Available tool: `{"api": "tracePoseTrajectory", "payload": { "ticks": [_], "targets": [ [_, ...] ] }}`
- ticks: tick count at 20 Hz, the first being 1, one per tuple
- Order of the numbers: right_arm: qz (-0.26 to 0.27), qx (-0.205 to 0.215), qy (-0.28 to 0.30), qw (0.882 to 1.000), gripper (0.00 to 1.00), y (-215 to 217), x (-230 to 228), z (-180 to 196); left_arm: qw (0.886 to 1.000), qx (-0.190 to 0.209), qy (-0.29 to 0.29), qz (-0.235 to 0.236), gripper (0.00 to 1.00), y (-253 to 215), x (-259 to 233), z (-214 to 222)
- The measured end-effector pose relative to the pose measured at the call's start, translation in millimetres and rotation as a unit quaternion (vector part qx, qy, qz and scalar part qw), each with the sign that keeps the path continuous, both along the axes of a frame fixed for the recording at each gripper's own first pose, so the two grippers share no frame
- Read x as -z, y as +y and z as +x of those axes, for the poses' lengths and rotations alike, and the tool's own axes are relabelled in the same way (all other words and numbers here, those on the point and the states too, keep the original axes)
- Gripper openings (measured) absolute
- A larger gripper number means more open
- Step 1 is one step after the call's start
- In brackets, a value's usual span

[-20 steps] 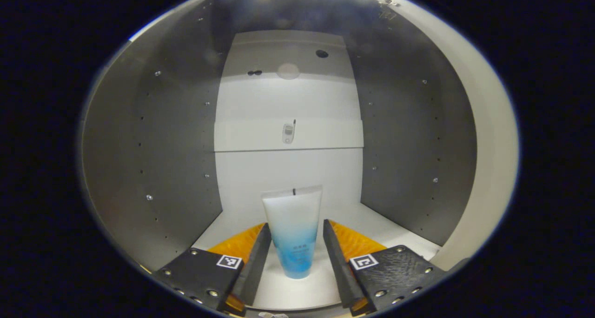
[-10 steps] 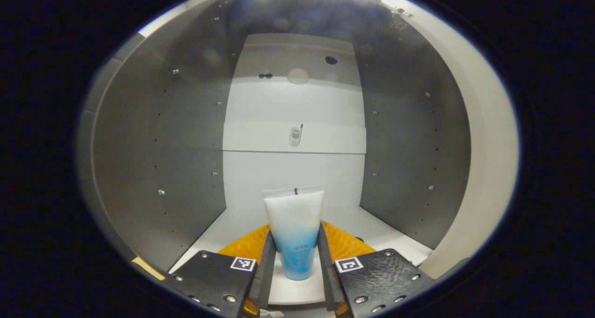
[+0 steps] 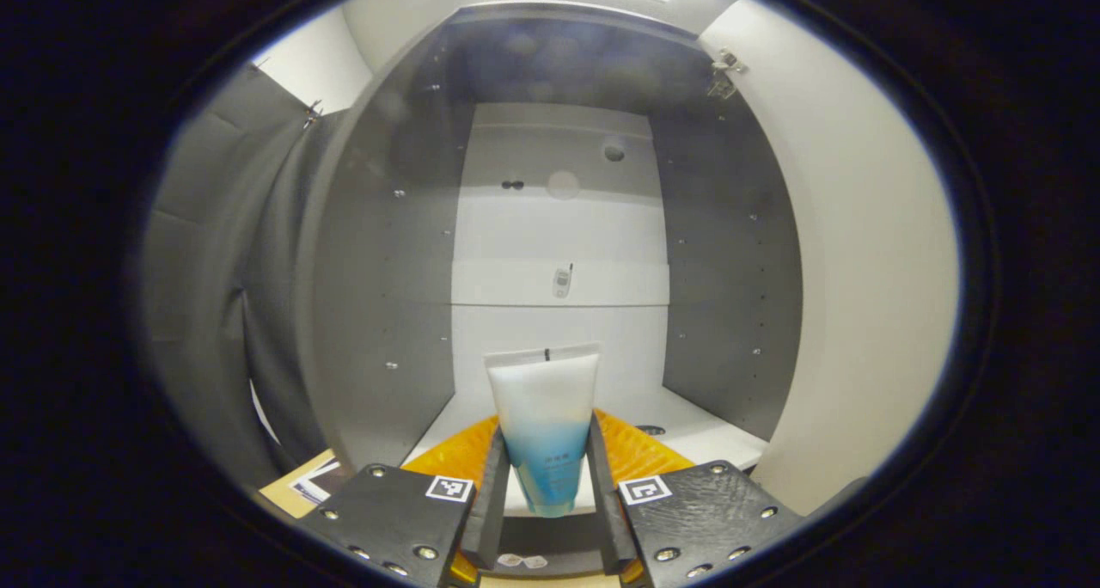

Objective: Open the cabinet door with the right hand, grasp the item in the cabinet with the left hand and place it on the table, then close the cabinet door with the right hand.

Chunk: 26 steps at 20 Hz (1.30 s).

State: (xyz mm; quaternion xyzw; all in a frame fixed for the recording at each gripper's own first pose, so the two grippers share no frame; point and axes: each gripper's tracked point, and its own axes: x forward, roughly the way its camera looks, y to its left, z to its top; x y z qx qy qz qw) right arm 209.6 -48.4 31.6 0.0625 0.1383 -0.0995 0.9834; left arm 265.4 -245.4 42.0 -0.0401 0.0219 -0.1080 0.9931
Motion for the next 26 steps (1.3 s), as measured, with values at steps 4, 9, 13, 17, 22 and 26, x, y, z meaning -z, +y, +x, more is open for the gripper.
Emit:
{"api": "tracePoseTrajectory", "payload": {
  "ticks": [4,9,13,17,22,26],
  "targets": [
    [0.003,-0.031,0.001,1.0,0.93,9.8,1.0,3.7,1.0,-0.017,-0.001,0.006,0.44,21.0,6.0,-20.2],
    [-0.007,-0.064,0.001,0.998,0.93,21.1,2.6,5.6,0.999,-0.048,-0.008,0.012,0.44,49.7,14.1,-39.5],
    [-0.007,-0.082,0.004,0.997,0.93,33.4,10.6,4.6,0.998,-0.068,0.005,0.019,0.44,71.3,31.1,-58.0],
    [-0.018,-0.094,0.011,0.995,0.93,41.5,20.3,2.5,0.995,-0.089,0.025,0.022,0.47,92.4,55.3,-75.5],
    [-0.027,-0.1,0.009,0.995,0.92,48.1,28.1,0.7,0.992,-0.113,0.046,0.032,0.51,111.4,84.7,-93.3],
    [-0.026,-0.095,-0.005,0.995,0.93,51.2,30.2,0.2,0.99,-0.118,0.067,0.037,0.44,119.6,111.7,-106.8]
  ]
}}
